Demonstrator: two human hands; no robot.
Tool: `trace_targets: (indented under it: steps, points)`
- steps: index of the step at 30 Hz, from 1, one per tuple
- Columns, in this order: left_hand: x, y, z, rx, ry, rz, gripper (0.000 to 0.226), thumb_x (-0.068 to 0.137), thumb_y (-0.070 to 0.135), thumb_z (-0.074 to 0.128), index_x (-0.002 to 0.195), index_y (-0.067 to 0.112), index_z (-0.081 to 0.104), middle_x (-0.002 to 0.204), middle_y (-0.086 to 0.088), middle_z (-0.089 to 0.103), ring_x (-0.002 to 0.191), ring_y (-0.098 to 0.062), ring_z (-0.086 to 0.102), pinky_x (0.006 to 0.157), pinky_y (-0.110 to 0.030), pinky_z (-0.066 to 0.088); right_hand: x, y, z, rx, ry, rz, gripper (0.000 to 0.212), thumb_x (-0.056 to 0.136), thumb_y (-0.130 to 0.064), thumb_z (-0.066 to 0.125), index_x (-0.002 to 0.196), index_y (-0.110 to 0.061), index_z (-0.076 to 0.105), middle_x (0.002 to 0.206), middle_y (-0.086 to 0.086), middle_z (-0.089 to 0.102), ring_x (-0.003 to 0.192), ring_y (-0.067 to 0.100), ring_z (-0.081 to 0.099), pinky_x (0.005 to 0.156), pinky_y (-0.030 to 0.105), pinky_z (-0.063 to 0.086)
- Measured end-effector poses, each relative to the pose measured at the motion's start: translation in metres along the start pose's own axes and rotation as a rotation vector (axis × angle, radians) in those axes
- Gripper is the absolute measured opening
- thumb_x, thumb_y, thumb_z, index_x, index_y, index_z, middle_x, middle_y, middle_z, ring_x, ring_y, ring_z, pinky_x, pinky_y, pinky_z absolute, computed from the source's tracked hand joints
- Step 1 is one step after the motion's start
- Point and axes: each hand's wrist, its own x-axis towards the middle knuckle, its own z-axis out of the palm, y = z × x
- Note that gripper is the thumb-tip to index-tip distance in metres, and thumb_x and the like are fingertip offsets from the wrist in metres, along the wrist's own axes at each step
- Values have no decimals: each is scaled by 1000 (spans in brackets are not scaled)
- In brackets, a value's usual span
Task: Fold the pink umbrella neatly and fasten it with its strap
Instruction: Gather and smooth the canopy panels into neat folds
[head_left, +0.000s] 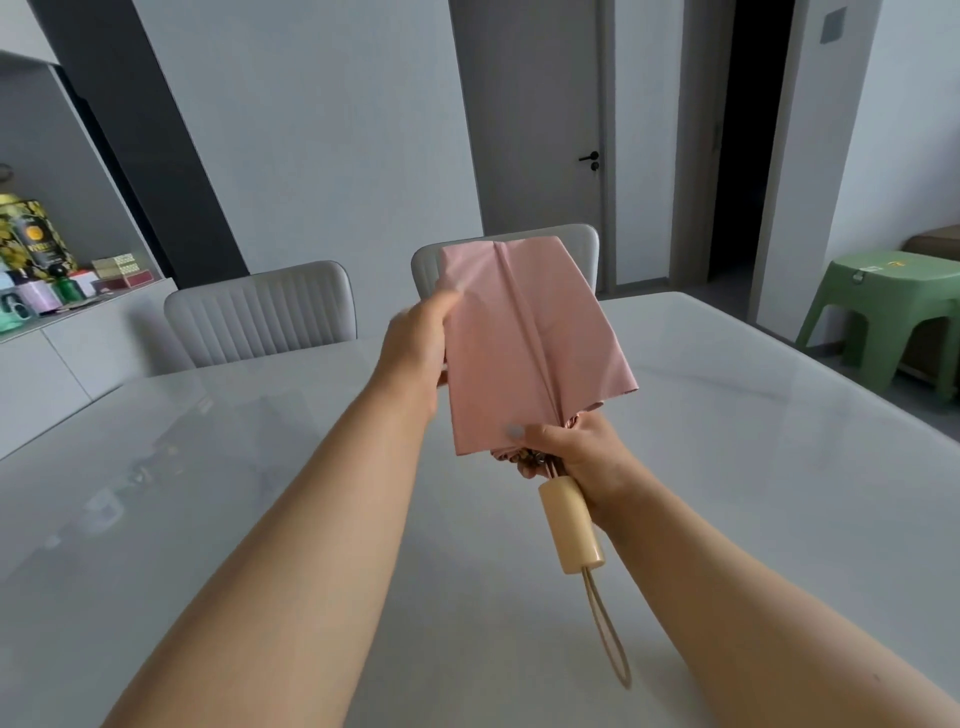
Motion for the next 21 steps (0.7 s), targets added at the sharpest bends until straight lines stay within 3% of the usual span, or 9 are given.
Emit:
trace_targets:
  steps: [2, 4, 5, 7, 10, 13, 17, 19, 21]
  points:
    - [19, 14, 3, 156, 83, 48, 60, 76, 69, 55, 91, 11, 64, 84, -3, 67, 78, -23, 65, 74, -32, 53, 0, 2, 1, -27, -11, -11, 22, 70, -2, 68, 90, 4, 62, 69, 14, 66, 60, 21, 62, 50, 27, 47]
    - [32, 18, 8, 315, 186, 128, 56, 87, 63, 51, 77, 8, 56, 70, -7, 57, 69, -28, 57, 60, -30, 44, 0, 2, 1, -54, -21, -14, 21, 70, -3, 69, 88, 4, 63, 70, 14, 66, 60, 22, 61, 51, 28, 46]
    - [40, 17, 9, 371, 234, 166, 54, 92, 55, 48, 79, 4, 57, 73, -14, 58, 73, -36, 58, 59, -31, 41, 0, 2, 1, -60, -24, -16, 22, 69, -3, 69, 88, 4, 62, 70, 14, 66, 60, 21, 60, 51, 28, 46]
    - [53, 13, 10, 420, 289, 187, 47, 98, 39, 45, 93, -5, 61, 99, -25, 65, 96, -42, 62, 70, -38, 48, 1, 1, 2, -41, -18, -25, 26, 69, -2, 68, 92, 4, 59, 69, 14, 64, 57, 21, 58, 50, 28, 45]
    - [57, 4, 12, 364, 271, 91, 32, 100, 26, 39, 99, 4, 62, 115, -21, 65, 105, -38, 61, 85, -38, 49, 3, 2, 2, 5, -4, -16, 33, 67, -1, 67, 97, 5, 55, 69, 15, 61, 52, 20, 56, 48, 27, 44]
    - [56, 3, 16, 364, 323, -18, 38, 101, 23, 40, 129, 0, 51, 134, -18, 55, 121, -36, 54, 98, -39, 44, 3, 4, 0, -29, 11, 6, 32, 67, -2, 68, 96, 5, 57, 70, 14, 63, 53, 19, 57, 49, 27, 45]
    - [41, 19, 17, 472, 538, 133, 35, 99, 22, 39, 132, 10, 44, 141, -14, 41, 131, -33, 36, 105, -44, 36, 5, 4, -2, -155, 61, 15, 30, 66, 1, 65, 94, 8, 58, 67, 12, 67, 57, 21, 58, 50, 28, 45]
    - [23, 20, 28, 542, 463, 230, 39, 100, 26, 38, 136, 13, 42, 143, -14, 39, 131, -34, 35, 105, -41, 33, 6, 3, -2, -228, 83, 10, 34, 65, -1, 64, 98, 8, 59, 72, 20, 67, 60, 23, 59, 51, 30, 46]
    - [16, 9, 41, 472, 290, 180, 50, 99, 33, 39, 146, 16, 33, 144, -15, 42, 130, -37, 41, 106, -40, 34, 7, 3, -1, -290, 85, 5, 34, 63, -2, 63, 96, 9, 61, 75, 24, 68, 60, 21, 60, 52, 30, 46]
